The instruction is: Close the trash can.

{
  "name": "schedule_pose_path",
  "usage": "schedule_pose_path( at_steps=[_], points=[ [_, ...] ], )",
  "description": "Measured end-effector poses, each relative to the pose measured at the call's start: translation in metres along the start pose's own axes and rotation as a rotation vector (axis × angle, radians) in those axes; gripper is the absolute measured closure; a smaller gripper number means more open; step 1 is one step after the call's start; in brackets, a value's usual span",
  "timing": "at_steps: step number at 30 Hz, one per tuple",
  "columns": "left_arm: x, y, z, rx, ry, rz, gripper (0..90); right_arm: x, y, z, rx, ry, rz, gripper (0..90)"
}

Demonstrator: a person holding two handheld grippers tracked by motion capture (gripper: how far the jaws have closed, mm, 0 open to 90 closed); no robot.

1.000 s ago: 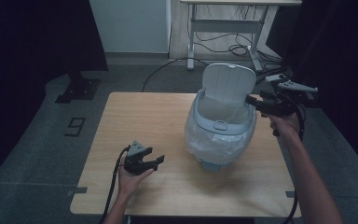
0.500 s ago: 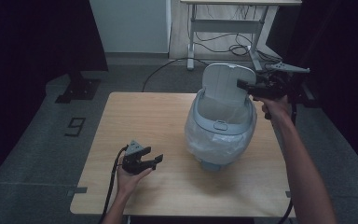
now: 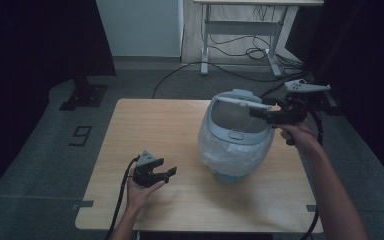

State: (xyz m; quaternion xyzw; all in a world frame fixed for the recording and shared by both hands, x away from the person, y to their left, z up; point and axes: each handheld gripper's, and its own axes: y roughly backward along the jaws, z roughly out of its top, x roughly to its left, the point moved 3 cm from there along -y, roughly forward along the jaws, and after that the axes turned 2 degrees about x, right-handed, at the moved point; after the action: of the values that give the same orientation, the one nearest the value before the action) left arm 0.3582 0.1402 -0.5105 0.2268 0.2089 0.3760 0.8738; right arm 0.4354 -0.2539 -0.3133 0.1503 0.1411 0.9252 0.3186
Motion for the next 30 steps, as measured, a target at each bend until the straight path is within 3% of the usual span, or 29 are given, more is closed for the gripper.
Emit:
schedule_pose_path(
  at_steps=[5, 8, 9, 10, 12, 19, 20, 26, 30],
  points=[
    [-0.002, -0.001, 0.000, 0.005, -0.001, -0.004, 32.2, 0.009, 0.001, -0.018, 0.021, -0.017, 0.022, 14.4],
    [-0.003, -0.003, -0.001, 0.013, -0.004, -0.003, 32.2, 0.008, -0.008, -0.024, 0.074, -0.055, -0.107, 18.2],
    [-0.003, -0.003, -0.001, 0.013, -0.004, -0.003, 32.2, 0.008, -0.008, -0.024, 0.074, -0.055, -0.107, 18.2],
    [-0.002, -0.003, -0.001, 0.015, -0.004, 0.000, 32.2, 0.011, -0.013, -0.023, 0.090, -0.018, -0.200, 18.5],
    [-0.002, -0.003, -0.002, 0.014, -0.001, 0.003, 32.2, 0.017, -0.020, -0.022, 0.113, 0.024, -0.280, 17.7],
    [-0.002, -0.003, -0.003, 0.015, 0.000, 0.006, 32.2, 0.024, -0.024, -0.024, 0.108, 0.012, -0.325, 18.5],
    [-0.002, -0.003, -0.003, 0.017, -0.001, 0.006, 32.2, 0.025, -0.024, -0.025, 0.132, 0.033, -0.352, 21.2],
    [-0.002, -0.003, -0.003, 0.019, -0.003, 0.009, 32.2, 0.033, -0.020, -0.030, 0.099, 0.043, -0.355, 20.9],
    [0.000, -0.001, -0.003, 0.012, 0.000, 0.016, 32.2, 0.032, -0.011, -0.038, 0.044, 0.031, -0.367, 20.2]
  ],
)
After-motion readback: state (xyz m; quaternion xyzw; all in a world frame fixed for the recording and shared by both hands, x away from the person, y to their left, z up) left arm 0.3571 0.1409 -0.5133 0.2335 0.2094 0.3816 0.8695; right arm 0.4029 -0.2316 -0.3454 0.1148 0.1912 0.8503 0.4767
